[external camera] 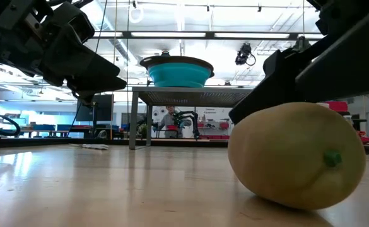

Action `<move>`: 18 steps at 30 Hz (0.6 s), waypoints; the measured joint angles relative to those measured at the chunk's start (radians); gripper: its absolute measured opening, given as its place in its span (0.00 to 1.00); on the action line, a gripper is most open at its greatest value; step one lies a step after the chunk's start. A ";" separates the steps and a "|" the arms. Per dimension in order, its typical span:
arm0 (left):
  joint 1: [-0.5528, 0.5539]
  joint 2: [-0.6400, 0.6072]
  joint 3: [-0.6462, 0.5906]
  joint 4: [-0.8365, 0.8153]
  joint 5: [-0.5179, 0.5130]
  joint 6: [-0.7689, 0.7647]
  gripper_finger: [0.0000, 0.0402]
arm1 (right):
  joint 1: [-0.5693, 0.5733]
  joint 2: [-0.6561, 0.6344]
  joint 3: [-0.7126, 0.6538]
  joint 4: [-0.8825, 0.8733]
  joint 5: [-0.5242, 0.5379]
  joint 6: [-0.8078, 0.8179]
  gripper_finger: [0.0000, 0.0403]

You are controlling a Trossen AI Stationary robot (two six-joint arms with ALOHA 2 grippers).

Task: Pick & Place Fruit
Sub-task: Put the green kiwi into the blue strainer bowl

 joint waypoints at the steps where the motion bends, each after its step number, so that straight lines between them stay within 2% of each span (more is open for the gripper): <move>1: 0.000 0.000 0.000 0.000 0.000 0.000 0.44 | 0.000 0.000 0.000 -0.001 0.003 0.000 0.97; 13: 0.000 0.000 0.000 -0.001 -0.001 0.000 0.44 | 0.006 0.016 0.018 -0.015 -0.005 -0.016 0.97; 18: 0.000 0.000 0.000 -0.001 -0.001 0.000 0.44 | 0.019 0.016 0.019 -0.023 0.026 -0.019 0.97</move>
